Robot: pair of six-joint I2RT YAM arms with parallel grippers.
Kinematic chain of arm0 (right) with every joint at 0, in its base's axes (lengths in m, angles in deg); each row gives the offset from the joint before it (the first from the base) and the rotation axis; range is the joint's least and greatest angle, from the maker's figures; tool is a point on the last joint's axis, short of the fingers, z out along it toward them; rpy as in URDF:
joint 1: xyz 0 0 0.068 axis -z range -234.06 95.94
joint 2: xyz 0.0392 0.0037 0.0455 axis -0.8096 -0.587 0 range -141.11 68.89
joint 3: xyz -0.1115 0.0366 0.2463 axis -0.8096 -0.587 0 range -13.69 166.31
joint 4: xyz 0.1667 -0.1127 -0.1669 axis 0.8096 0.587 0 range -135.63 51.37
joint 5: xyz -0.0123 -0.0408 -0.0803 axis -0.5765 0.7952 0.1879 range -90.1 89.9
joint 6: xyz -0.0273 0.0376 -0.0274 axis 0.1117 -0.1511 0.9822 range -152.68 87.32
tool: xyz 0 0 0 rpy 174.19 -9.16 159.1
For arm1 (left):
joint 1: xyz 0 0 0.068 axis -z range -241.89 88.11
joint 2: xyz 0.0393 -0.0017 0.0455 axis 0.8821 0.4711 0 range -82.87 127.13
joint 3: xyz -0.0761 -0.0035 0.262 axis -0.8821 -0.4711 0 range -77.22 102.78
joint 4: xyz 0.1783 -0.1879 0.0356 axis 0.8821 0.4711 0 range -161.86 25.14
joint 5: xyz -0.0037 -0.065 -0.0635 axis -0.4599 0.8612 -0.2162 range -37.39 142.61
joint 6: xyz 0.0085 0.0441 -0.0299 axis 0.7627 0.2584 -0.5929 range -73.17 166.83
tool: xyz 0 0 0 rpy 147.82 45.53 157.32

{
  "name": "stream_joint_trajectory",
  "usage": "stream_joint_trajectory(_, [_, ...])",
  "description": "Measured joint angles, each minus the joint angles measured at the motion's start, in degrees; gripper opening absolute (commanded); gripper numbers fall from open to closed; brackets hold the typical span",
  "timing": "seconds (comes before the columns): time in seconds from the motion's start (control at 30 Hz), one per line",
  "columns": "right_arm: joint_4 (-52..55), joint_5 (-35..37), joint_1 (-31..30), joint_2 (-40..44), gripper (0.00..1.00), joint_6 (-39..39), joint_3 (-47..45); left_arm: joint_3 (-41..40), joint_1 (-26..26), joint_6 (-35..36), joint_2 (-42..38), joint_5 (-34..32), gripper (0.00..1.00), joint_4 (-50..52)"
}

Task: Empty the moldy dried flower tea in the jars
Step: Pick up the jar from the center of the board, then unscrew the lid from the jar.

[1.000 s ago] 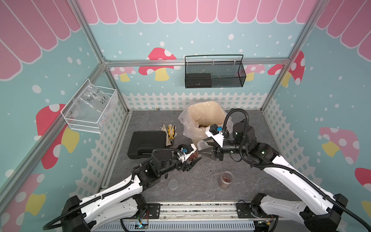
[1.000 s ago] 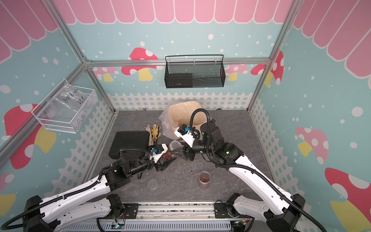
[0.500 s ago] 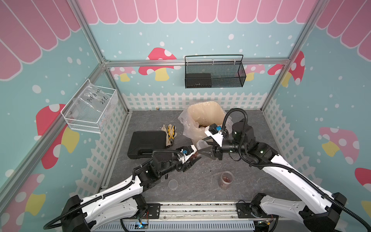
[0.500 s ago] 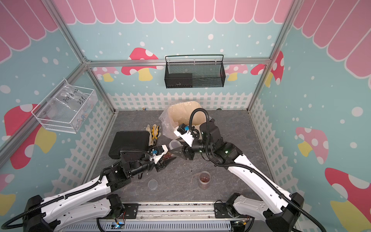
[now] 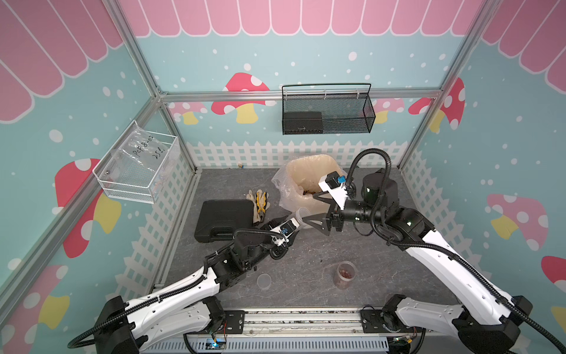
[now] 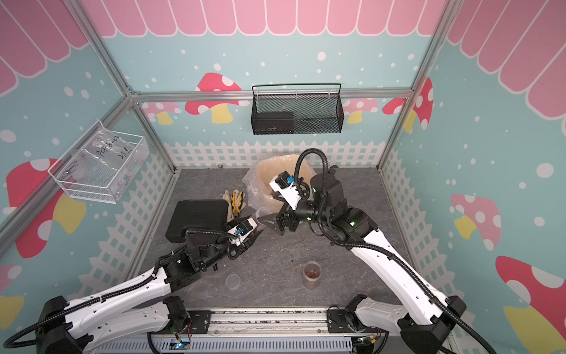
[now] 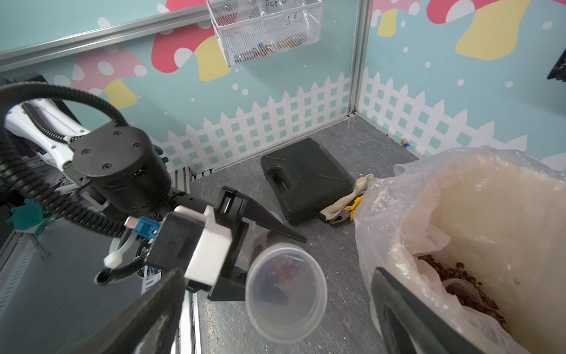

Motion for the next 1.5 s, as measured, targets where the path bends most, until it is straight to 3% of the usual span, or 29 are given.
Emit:
stream_joint_trajectory(0.23, [3.96,-4.35,2.16,-4.39,0.95,-1.79,0.68,0.00,1.01,4.13,0.55,-3.48,0.29,-0.46])
stream_joint_trajectory(0.57, [5.57,-7.80,2.19,-6.54,0.80,-2.62,0.42,0.00,2.16,5.55,1.20,-5.40,0.29,-0.61])
stream_joint_trajectory(0.77, [5.75,-9.16,2.12,-7.48,0.58,-2.54,-0.50,-0.02,2.25,6.10,1.27,-6.25,0.29,-0.33])
stream_joint_trajectory(0.9, [5.77,-9.90,2.03,-7.48,0.38,-1.60,-0.72,-0.02,2.43,5.86,1.29,-6.36,0.29,0.15])
stream_joint_trajectory(1.07, [6.58,-10.16,2.01,-7.50,0.25,0.07,-0.92,0.35,2.47,4.11,0.98,-5.07,0.24,2.27])
stream_joint_trajectory(1.27, [11.56,-11.50,1.99,-7.43,0.16,13.49,-0.66,2.71,1.33,-1.18,0.39,4.31,0.15,10.58])
stream_joint_trajectory(1.5, [16.06,-15.87,1.86,-5.99,0.15,26.80,-0.52,5.79,-3.52,-8.31,0.17,25.77,0.09,18.40])
